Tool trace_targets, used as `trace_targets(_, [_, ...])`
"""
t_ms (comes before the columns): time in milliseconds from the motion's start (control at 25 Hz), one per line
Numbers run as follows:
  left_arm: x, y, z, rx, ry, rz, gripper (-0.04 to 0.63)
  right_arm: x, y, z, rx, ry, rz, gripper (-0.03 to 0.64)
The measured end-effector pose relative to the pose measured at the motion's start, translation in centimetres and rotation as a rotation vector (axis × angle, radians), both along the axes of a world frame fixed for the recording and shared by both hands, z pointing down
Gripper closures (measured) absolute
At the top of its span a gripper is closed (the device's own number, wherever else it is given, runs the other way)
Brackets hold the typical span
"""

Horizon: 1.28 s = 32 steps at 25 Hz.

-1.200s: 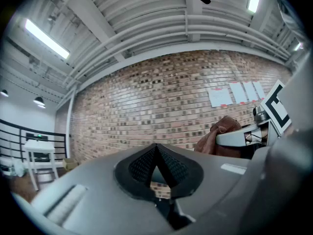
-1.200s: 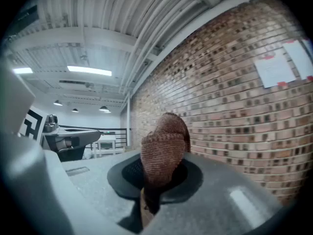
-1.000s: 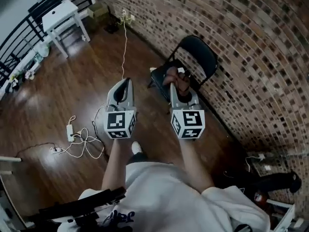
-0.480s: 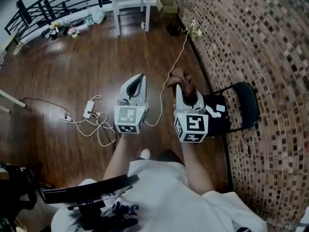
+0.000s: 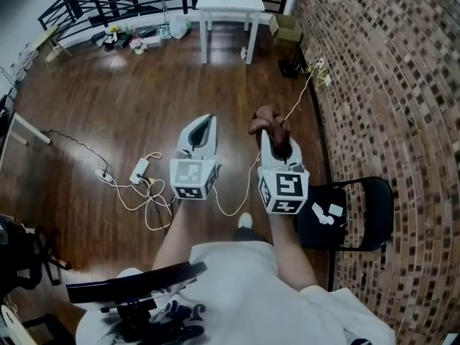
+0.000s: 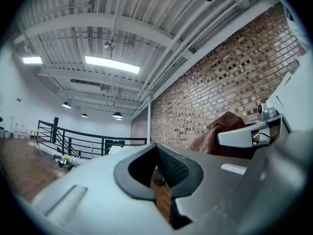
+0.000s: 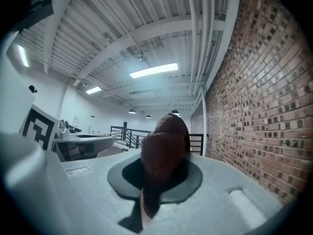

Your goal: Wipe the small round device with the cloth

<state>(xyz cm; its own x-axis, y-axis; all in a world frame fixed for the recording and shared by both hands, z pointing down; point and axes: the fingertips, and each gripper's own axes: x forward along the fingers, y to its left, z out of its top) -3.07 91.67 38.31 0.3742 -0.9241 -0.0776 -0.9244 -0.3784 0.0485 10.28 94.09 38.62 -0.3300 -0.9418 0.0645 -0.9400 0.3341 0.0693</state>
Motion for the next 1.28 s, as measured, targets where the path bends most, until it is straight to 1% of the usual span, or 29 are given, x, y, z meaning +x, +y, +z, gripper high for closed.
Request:
trace_targets(120, [2.3,-4.9,-1.4,0.031,-0.017,-0.046,0.580,3.1,-5.5,-1.3,0.030,-0.014,-0.024,0.592])
trace_targets(240, [4.7,-8.5,-2.6,0.048,-0.039,-0.064,0.580,6.9,-10.4,-2.1,0.041,-0.039,-0.011,0.592])
trace_targets(320, [5.4,-10.1,-2.3,0.038,-0.053,-0.075,0.580,8.4,-12.9,-1.5,0.018,-0.067,0.000,0.592])
trace_targets(400, [5.4,-11.6,-1.3,0.015,-0.064,-0.088,0.580,8.6,-14.8,-0.4,-0.015,-0.086,-0.011,0.592])
trace_targets(600, [4.8,-15.6,0.2,-0.033,-0.051,-0.115,0.580,6.6,-18.9,1.2,-0.046,-0.070,-0.071,0.592])
trace_targets(720, [4.2,-19.5,0.4,-0.012,-0.037,-0.113,0.580,5.3,-22.2,1.8,-0.047,-0.052,-0.087,0.592])
trace_targets(800, [4.1,-22.7,0.8,-0.004,-0.030,-0.083,0.580,4.6,-24.7,2.4,-0.051,-0.040,-0.083,0.592])
trace_targets(920, [3.3,-28.2,0.6,0.025,-0.032,-0.048,0.580,2.9,-29.8,2.7,-0.055,-0.024,-0.076,0.592])
trace_targets(1120, [-0.6,-36.9,-2.0,0.043,-0.024,-0.028,0.580,-2.1,-38.8,-0.1,-0.012,-0.005,-0.083,0.592])
trace_targets(1280, [-4.8,-42.2,-2.1,0.031,-0.014,-0.031,0.580,-7.1,-44.4,-0.4,-0.023,0.002,-0.108,0.592])
